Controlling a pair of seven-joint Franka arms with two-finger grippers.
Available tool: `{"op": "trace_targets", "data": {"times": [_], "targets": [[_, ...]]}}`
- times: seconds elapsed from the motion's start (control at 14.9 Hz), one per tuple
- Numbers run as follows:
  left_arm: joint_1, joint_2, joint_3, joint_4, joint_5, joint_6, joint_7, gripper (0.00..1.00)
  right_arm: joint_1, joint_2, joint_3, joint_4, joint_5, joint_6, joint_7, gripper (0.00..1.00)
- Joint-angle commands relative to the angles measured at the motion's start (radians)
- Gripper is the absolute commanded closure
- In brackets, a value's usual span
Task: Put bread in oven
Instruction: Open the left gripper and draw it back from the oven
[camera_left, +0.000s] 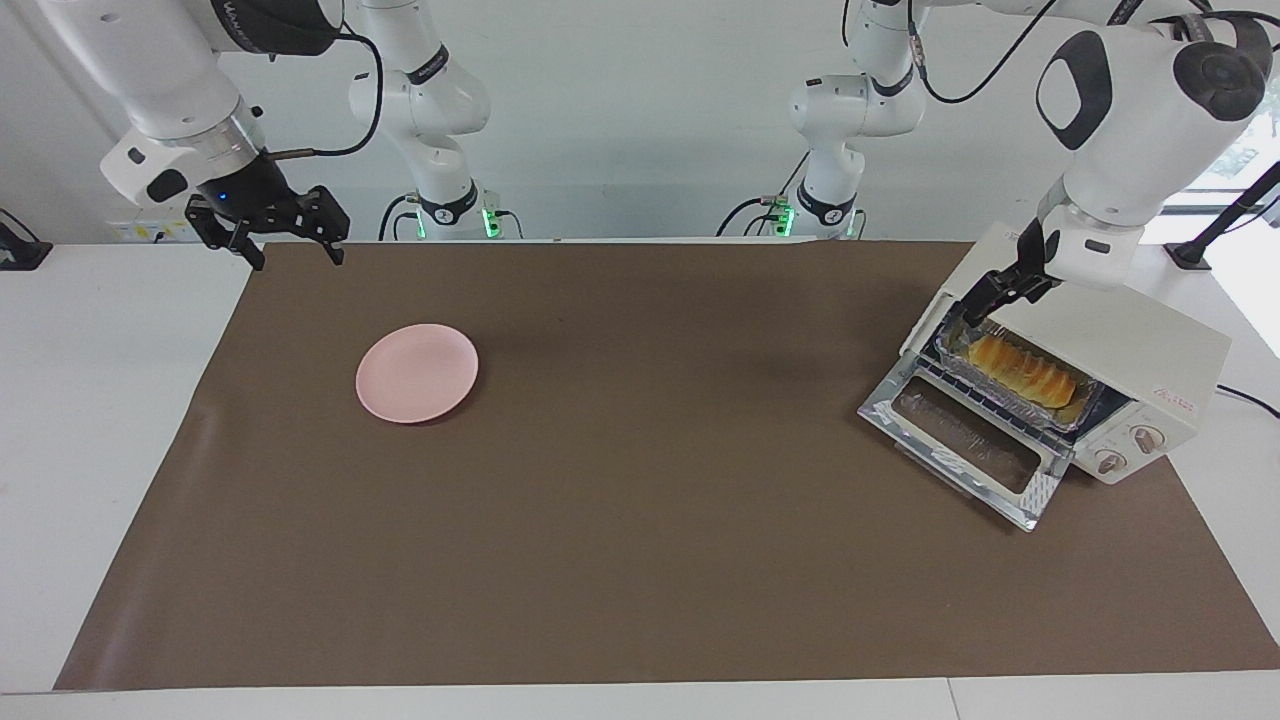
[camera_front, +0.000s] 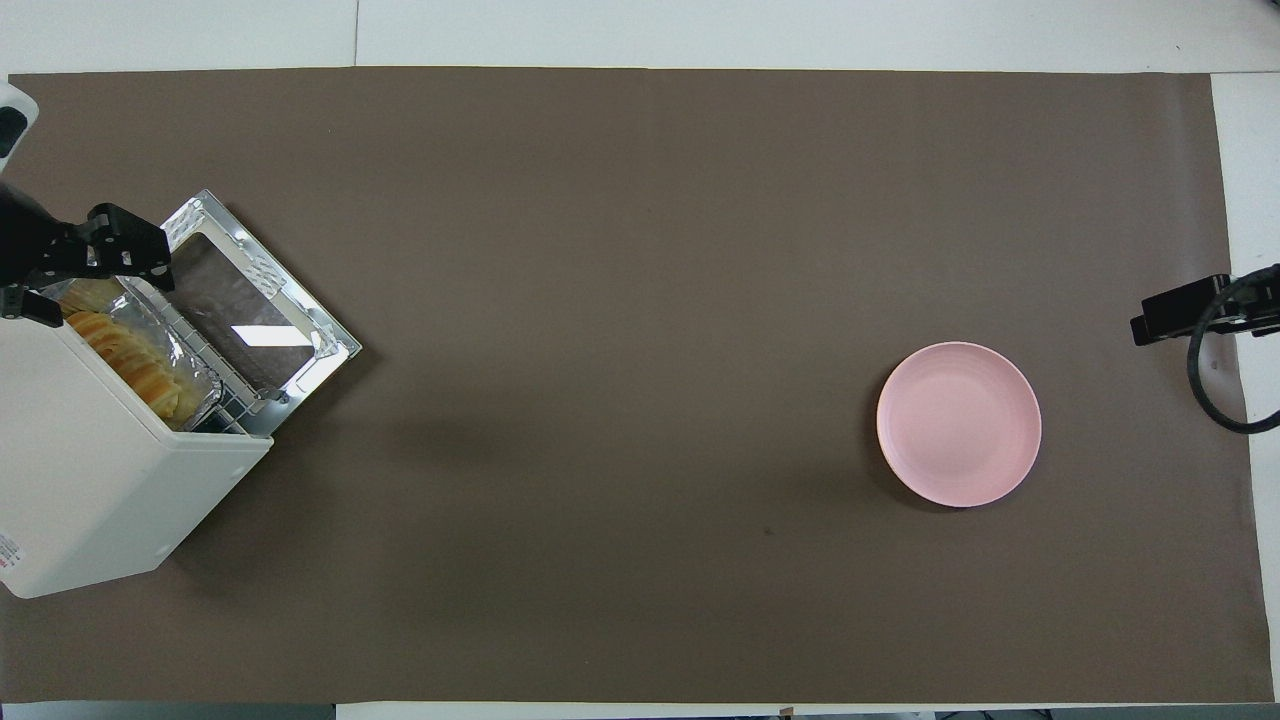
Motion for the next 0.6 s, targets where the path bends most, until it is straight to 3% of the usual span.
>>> {"op": "trace_targets", "data": {"times": [0.0,0.27,0.54], "targets": [[0.029,-0.065,-0.074,-0.056,-0.019,-0.036,0.045,0.0,-0.009,-0.022,0.007,-0.024,0.013,-0.005,0.01,0.0],[0.056,-0.137,-0.132,-0.096,-0.02,-0.078,0.051,0.0,-0.009,-0.022,0.007,-0.024,0.013,-0.006,0.01,0.0],[0.055,-0.096,-0.119,-0.066,-0.057,-0.063,0.1,0.0,-0.009,-0.022,0.007,-0.024,0.013,-0.006,0.01,0.0]]}}
